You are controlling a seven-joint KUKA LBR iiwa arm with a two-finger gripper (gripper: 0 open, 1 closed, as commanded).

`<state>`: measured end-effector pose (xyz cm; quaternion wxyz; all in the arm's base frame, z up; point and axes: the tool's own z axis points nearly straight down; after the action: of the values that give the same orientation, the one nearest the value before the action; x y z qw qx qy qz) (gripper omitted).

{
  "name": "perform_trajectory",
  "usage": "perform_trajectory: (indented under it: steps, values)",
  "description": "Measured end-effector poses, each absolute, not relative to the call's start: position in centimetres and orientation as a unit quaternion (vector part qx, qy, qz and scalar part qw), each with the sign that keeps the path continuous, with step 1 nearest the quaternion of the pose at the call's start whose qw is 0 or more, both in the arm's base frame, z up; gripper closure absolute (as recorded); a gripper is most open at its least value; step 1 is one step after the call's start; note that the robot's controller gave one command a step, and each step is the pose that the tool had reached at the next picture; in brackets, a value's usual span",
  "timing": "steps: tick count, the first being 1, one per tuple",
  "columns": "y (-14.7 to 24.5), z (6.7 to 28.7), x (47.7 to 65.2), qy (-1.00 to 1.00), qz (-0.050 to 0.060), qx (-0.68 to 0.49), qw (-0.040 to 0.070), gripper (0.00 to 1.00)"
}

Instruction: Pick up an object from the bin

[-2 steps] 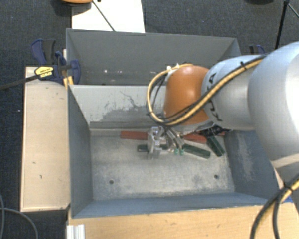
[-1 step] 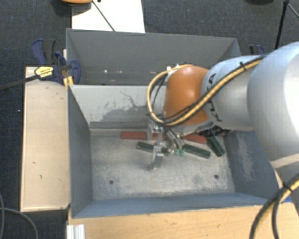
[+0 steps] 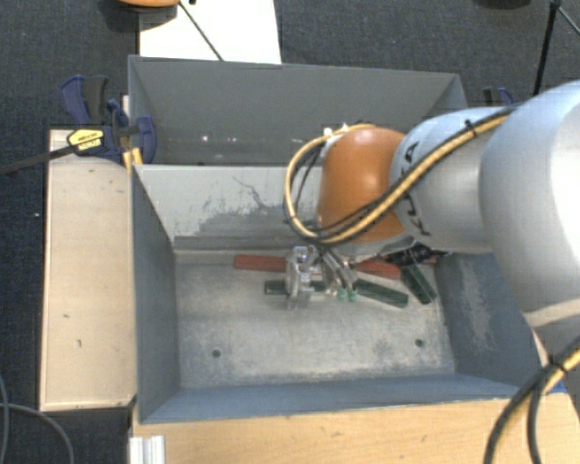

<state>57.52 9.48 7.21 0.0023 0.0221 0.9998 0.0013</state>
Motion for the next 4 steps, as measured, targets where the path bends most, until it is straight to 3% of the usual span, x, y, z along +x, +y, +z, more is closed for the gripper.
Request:
perform_trajectory:
  steps: [1, 2, 3, 4]
  values:
    - [9.5, 7.1, 57.4, 1.0, 0.001, 0.023, 0.001, 0.0]
    - [9.4, 7.1, 57.4, 1.0, 0.001, 0.024, 0.001, 1.0]
    - [9.4, 7.1, 57.4, 1.0, 0.001, 0.024, 0.001, 1.0]
    - [11.0, 19.1, 56.7, 1.0, 0.001, 0.022, 0.001, 1.0]
